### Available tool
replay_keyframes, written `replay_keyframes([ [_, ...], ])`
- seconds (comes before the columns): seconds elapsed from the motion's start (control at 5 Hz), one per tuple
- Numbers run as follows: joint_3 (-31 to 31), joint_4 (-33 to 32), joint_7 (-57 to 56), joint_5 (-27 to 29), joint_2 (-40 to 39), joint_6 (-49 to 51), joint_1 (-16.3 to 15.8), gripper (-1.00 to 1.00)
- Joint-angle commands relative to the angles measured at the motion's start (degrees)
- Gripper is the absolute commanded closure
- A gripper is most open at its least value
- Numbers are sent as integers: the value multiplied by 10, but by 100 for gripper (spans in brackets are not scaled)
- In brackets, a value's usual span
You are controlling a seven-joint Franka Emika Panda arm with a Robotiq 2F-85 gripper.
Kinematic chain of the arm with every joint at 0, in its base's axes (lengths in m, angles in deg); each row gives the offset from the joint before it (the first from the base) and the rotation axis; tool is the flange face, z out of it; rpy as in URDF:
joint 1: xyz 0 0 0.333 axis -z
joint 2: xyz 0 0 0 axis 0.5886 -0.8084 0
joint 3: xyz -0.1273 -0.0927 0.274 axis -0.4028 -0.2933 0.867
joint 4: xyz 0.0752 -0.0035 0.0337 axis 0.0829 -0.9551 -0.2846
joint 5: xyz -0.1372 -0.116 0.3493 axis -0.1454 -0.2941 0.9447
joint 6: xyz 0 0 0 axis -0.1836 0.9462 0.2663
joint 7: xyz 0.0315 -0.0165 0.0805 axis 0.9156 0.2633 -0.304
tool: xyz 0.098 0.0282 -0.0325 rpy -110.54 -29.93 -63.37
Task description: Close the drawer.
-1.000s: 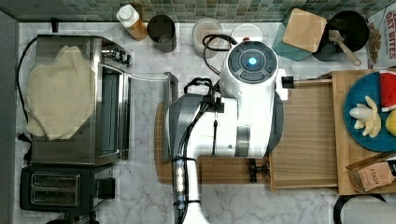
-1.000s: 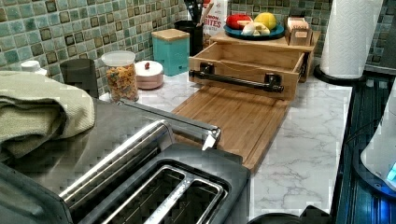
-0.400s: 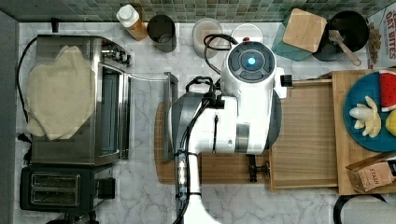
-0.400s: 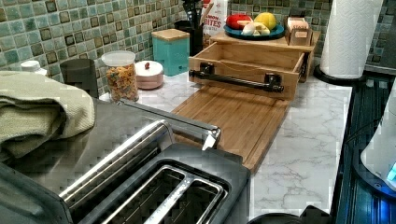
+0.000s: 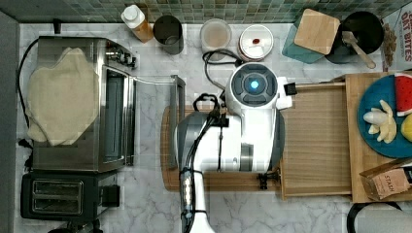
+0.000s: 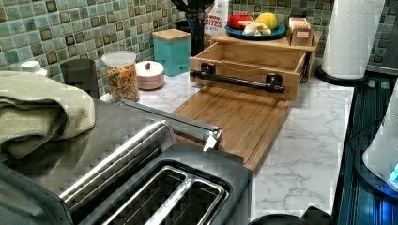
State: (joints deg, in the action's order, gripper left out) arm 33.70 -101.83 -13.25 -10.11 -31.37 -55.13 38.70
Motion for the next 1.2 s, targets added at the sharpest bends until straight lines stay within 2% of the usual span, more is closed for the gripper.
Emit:
replay_keyframes([
  [0.2,7,-105,-179,-30,56,-57,-8,100],
  [0.4,-3,-163,-253,-10,79,-118,-1,100],
  [0.8,-4,-241,-255,-45,86,-229,4,100],
  [1.0,-15,-262,-280,-65,77,-266,14,100],
  [1.2,-30,-244,-347,-50,59,-245,23,100],
])
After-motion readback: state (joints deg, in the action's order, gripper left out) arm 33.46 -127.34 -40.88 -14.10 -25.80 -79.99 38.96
